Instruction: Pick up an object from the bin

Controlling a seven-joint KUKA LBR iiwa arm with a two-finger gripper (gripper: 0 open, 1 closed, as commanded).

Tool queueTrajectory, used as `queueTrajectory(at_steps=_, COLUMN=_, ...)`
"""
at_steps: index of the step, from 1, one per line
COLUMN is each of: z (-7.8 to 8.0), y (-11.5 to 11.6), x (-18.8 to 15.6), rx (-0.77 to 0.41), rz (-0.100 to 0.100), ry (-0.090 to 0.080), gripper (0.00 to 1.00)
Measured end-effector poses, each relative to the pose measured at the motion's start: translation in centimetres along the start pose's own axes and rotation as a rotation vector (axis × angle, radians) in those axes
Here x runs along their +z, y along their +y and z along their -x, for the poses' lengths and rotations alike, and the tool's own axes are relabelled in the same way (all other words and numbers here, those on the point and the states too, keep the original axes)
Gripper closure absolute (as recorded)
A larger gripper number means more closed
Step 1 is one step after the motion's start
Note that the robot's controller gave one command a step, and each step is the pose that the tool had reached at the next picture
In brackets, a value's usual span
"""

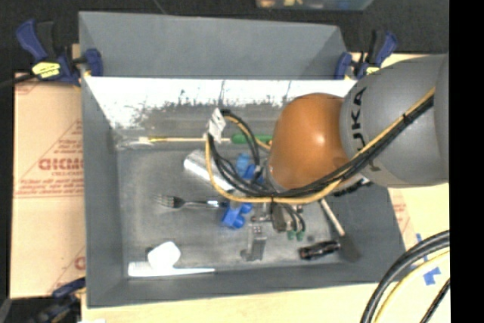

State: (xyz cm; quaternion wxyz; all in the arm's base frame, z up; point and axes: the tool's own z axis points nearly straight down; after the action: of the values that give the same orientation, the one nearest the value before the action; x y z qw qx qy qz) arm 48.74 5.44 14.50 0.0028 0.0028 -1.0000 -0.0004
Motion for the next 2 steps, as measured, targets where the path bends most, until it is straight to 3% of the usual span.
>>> queueTrajectory(at_steps=1, z=0.2, y=0.0, x=-0.4, rx=0.004, rz=0.001, ry=-0.008, gripper=0.00)
queueTrajectory(at_steps=2, z=7.0, y=-3.7, x=7.5, rx=-0.320, rz=-0.001, ry=-0.010, gripper=0.00)
